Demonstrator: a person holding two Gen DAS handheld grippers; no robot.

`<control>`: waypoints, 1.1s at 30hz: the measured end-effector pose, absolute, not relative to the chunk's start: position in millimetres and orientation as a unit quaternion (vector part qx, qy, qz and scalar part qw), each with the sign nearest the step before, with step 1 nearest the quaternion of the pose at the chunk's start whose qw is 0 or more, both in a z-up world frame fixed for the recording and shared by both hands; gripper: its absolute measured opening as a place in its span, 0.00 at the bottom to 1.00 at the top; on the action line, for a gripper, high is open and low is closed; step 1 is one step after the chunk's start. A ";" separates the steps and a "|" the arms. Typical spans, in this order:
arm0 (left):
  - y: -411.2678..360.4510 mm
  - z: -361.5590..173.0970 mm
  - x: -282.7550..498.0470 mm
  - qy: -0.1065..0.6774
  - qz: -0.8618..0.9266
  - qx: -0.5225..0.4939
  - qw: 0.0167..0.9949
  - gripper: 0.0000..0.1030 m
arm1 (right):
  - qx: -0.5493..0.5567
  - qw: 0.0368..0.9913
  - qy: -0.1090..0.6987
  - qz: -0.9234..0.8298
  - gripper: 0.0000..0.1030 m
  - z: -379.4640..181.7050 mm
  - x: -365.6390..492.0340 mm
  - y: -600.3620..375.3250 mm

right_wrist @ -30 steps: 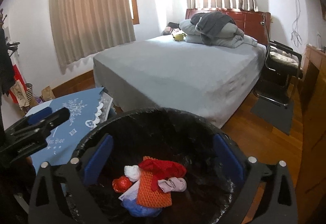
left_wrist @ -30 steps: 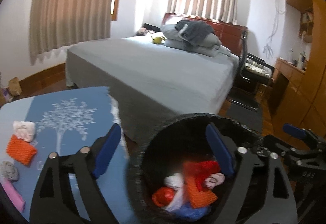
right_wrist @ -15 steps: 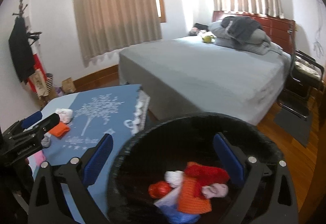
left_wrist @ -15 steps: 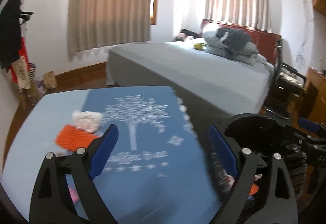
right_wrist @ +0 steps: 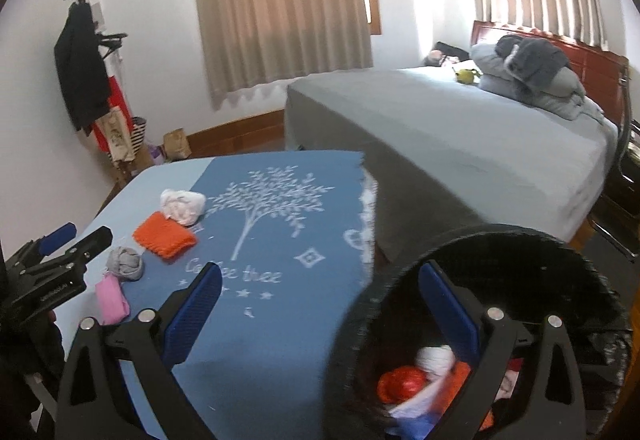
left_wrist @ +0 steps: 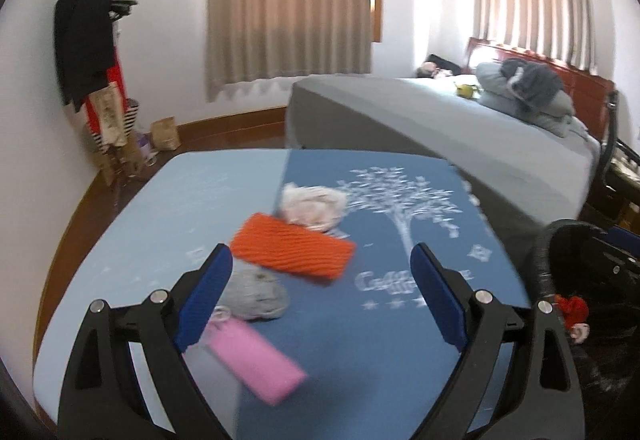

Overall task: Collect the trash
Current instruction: 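Return the left tool to the table and grasp the grey yarn ball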

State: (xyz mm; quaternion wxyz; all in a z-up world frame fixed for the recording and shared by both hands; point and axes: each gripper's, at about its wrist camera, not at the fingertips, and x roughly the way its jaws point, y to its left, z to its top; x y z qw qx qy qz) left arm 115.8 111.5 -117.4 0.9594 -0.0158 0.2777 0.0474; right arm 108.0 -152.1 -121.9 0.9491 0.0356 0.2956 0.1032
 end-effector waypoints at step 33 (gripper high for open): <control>174.8 -186.8 180.1 0.384 0.036 -0.039 0.922 0.65 | 0.007 0.925 0.345 0.156 0.94 -168.4 174.9 -53.1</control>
